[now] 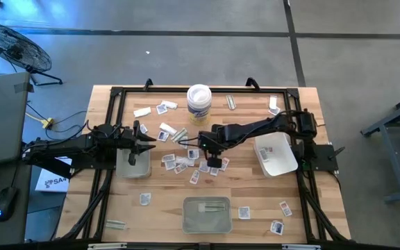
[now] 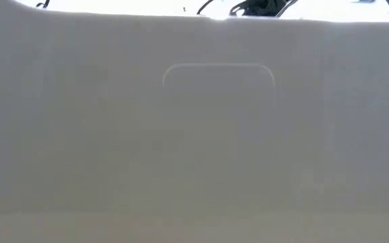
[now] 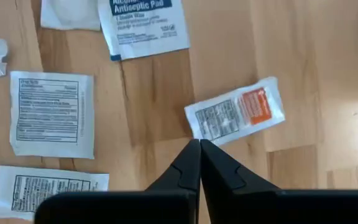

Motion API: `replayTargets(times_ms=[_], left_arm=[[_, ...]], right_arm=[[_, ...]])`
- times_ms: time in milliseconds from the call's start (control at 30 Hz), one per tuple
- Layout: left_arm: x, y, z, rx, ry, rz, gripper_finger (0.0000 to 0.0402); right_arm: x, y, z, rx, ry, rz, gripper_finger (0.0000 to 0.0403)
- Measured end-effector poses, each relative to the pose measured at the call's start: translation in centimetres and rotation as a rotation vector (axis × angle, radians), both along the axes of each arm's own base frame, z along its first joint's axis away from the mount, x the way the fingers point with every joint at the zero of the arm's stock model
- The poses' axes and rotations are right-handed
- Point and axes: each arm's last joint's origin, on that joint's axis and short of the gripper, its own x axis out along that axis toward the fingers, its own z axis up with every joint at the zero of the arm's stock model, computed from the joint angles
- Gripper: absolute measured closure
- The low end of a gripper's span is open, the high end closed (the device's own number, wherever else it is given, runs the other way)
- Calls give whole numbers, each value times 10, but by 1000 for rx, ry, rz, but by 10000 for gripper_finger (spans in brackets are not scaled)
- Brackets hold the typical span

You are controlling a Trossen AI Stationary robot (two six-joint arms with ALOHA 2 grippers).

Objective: Pick & Place First Aid Supplies
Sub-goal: Put the orange ointment pack into the white bin

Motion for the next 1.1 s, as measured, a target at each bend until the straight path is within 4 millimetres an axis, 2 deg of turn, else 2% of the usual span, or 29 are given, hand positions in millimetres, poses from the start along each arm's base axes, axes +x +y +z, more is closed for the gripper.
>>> replayTargets(times_ms=[267, 533, 667, 933, 1100], left_arm=[[0, 0, 0, 0, 0, 0, 282], [0, 0, 0, 0, 0, 1, 282], [0, 0, 0, 0, 0, 1, 282], [0, 0, 0, 0, 0, 1, 282], [0, 0, 0, 0, 1, 3, 282]], right_arm=[[-1, 2, 0, -110, 31, 89, 390], [11, 3, -7, -129, -37, 178, 301], [16, 2, -10, -92, -84, 194, 272], [16, -3, -10, -56, -97, 153, 272], [12, -7, -24, -43, -79, 117, 283]])
